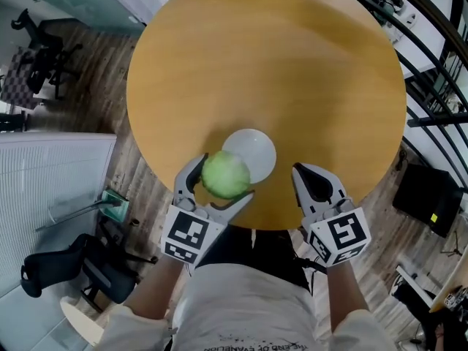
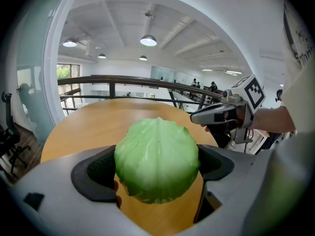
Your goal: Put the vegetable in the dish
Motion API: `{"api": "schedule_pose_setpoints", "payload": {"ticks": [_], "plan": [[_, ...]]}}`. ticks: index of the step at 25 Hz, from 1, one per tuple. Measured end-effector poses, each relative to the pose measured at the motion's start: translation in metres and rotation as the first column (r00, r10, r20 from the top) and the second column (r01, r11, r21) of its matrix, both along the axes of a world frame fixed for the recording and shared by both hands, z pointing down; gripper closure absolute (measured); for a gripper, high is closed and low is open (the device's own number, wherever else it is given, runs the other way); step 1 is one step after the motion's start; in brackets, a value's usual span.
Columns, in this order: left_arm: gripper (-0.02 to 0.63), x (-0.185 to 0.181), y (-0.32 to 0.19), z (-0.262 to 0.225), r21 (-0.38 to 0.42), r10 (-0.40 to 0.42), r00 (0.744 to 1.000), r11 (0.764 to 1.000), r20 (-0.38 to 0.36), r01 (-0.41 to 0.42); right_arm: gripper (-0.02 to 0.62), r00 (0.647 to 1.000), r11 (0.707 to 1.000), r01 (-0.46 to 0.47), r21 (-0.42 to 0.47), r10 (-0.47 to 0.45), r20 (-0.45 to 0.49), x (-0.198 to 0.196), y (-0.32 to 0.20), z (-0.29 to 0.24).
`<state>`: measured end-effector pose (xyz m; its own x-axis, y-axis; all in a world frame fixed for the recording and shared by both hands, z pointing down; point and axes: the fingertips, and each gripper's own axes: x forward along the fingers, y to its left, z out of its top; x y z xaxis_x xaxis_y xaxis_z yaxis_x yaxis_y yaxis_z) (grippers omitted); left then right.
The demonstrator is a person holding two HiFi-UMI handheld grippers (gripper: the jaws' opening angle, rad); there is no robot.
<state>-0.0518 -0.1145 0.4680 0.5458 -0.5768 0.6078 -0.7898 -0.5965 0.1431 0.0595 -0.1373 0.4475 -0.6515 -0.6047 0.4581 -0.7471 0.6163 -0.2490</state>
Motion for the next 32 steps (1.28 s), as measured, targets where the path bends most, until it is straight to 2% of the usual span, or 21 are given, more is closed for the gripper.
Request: {"api": "schedule_pose_setpoints", "payload": {"ticks": [12, 25, 32], "plan": [[0.114, 0.012, -0.013, 0.037, -0.063, 0.013, 1.000, 0.998, 0.019, -0.012, 0.571, 1.000, 0.999, -0.016, -0.030, 0.017, 0.007, 0.010, -0.010, 0.020], [0.114, 0.028, -0.026, 0.086, -0.126, 0.084, 0.990, 0.990, 0.115, -0.070, 0.571, 0.998, 0.996, -0.053, -0.072, 0.054, 0.018, 0.022, -0.018, 0.038], [0.114, 0.035, -0.030, 0.112, -0.163, 0.134, 0.972, 0.981, 0.191, -0.103, 0.571, 0.997, 0.992, -0.075, -0.098, 0.077, 0.017, 0.032, -0.023, 0.050]]}}
